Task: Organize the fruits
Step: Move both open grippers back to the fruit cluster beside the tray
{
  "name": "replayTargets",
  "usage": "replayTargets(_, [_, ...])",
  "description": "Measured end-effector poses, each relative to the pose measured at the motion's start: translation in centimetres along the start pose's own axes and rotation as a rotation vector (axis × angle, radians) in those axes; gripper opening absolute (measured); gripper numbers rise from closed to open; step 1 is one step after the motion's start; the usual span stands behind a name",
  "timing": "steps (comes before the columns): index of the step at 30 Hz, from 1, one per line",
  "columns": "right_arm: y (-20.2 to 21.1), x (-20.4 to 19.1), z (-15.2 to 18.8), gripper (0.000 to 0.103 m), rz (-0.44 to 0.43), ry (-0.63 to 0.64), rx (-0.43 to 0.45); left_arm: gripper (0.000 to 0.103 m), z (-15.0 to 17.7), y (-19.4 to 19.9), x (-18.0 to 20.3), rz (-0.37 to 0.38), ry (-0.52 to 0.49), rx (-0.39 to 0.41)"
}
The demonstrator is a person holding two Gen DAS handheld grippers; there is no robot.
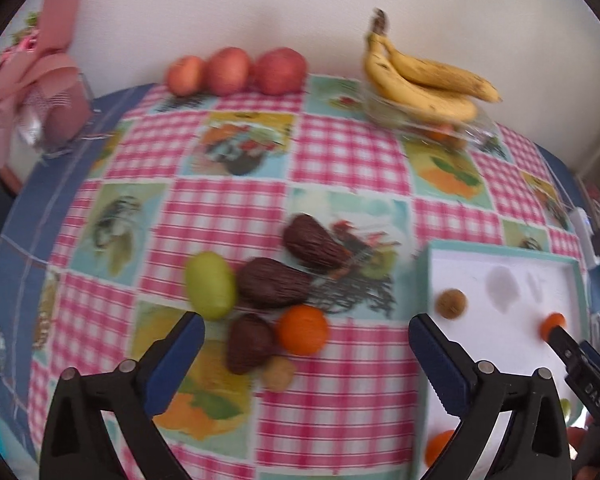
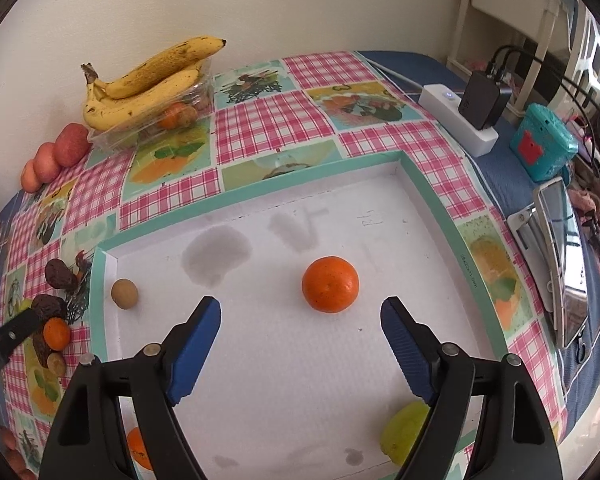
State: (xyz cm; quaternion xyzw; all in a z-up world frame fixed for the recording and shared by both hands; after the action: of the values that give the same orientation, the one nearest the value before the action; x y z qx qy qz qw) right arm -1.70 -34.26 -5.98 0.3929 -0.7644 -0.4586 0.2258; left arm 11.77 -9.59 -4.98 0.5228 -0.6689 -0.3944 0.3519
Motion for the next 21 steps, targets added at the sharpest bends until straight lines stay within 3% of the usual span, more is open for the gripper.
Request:
replayTargets(7, [1.2, -1.3, 0.0, 0.083, -0.001, 0.042, 0.060, 0.103, -0.6, 2.0, -3.3, -0.110, 0.032, 0.063])
replayTargets(21, [2.1, -4.4, 0.3, 0.083, -0.079, 0.068, 0.059, 0.103, -0.9, 3.1, -8.0, -0.260, 0.098, 0.053])
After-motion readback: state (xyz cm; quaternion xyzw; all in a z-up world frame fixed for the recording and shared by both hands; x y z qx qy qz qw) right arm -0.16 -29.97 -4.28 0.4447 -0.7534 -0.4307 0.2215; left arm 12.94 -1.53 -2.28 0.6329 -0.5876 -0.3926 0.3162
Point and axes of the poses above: each gripper's, at about its wrist camera, not at the fingertips, and y roughly against the way its jaws point, x to its right, z to its underside, the point moved 3 cm from there along -y, roughly the way its jaws point, and after that the axes turned 1 degree about y, right-handed, at the moved point
